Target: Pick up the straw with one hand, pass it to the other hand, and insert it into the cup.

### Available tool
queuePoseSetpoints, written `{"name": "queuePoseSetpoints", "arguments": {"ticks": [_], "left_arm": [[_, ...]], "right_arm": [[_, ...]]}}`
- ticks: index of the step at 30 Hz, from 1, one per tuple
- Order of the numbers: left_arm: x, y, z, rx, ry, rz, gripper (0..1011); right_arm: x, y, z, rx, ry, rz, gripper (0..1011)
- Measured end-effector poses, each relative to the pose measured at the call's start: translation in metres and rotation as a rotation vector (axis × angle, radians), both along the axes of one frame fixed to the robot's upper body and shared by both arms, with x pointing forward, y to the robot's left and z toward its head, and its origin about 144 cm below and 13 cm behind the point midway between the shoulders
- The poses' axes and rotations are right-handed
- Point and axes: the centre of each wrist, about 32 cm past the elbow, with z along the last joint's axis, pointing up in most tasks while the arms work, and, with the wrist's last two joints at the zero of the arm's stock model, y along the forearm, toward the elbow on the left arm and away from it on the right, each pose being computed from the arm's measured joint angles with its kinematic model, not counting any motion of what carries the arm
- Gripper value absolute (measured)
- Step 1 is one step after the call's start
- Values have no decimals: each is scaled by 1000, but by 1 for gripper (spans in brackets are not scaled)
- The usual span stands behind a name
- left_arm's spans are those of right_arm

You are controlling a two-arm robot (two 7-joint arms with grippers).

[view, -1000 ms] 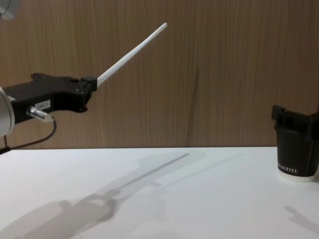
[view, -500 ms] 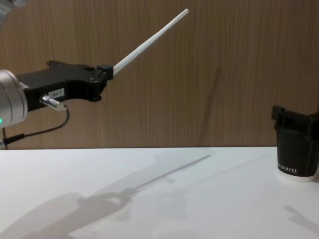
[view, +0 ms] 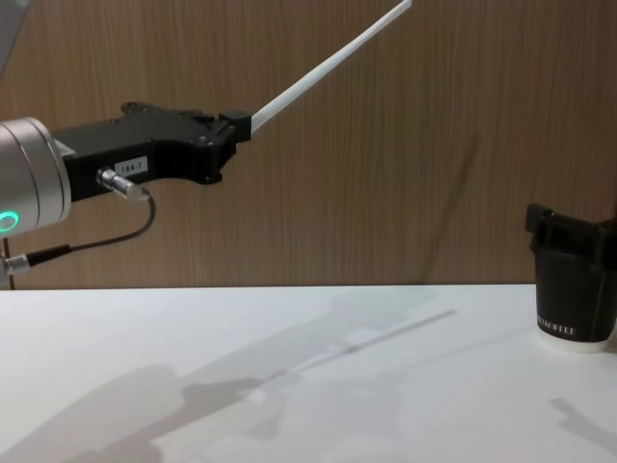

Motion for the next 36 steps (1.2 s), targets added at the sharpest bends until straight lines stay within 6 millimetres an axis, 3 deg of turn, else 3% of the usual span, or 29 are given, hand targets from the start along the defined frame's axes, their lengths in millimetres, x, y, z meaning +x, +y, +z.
{"name": "queuePoseSetpoints", "arguments": {"ticks": [36], "left_arm": [[-3,8,10,-26,6,-116,0]], "right_arm": [[0,0,0,0,0,0,1001]]}}
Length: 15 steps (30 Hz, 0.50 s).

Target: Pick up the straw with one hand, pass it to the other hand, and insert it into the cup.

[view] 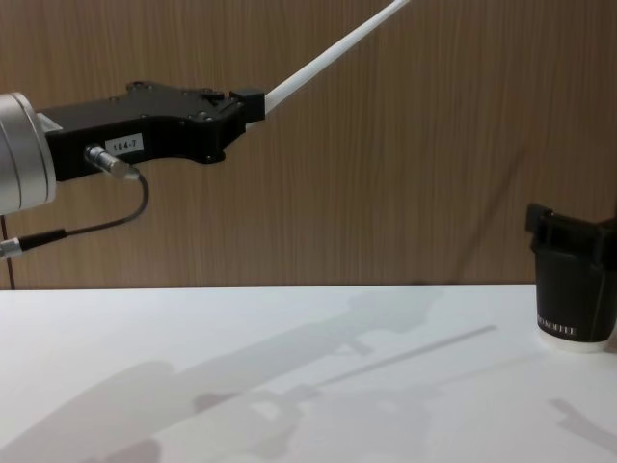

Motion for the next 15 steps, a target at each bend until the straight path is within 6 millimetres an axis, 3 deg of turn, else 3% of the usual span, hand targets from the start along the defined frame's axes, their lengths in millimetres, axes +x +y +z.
{"name": "queuePoseSetpoints", "arguments": {"ticks": [15], "left_arm": [[0,0,1,-1,1,-5,0]], "right_arm": [[4,2,7,9,1,36,1001]]}}
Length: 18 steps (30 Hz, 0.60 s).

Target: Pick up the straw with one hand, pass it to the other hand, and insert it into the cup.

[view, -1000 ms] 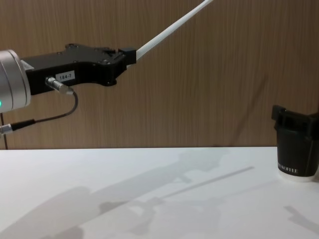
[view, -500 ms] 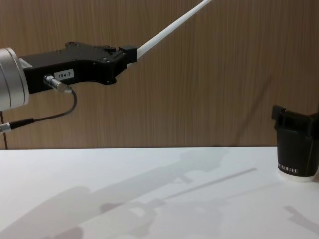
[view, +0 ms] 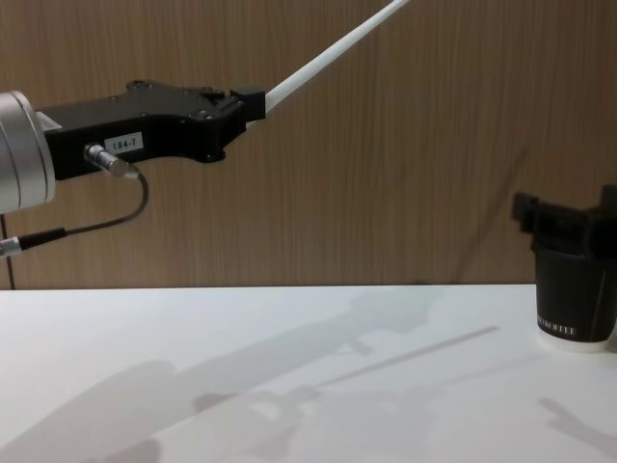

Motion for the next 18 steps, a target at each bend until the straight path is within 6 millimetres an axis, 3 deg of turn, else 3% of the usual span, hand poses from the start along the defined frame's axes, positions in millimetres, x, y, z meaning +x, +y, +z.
{"name": "queuePoseSetpoints", "arguments": {"ticks": [18], "left_arm": [[0,0,0,0,0,-2,0]], "right_arm": [[14,-6,34,157,81,106,1001]]}}
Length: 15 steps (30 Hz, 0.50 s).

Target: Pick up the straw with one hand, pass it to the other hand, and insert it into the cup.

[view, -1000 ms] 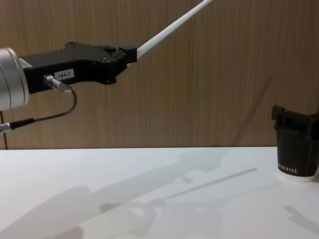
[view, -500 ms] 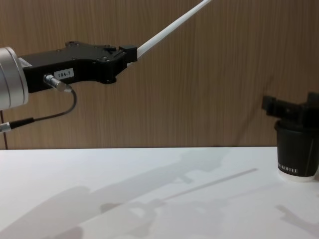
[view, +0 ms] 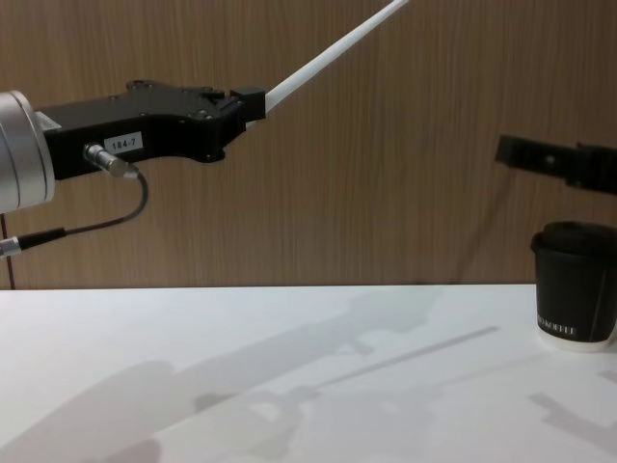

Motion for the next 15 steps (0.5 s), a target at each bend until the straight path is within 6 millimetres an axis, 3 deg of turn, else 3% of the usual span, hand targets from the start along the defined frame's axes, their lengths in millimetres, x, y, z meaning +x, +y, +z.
{"name": "queuePoseSetpoints", "arguments": {"ticks": [15], "left_arm": [[0,0,0,0,0,0,0]], "right_arm": [[15,-13,28,128,85,96,1001]]}}
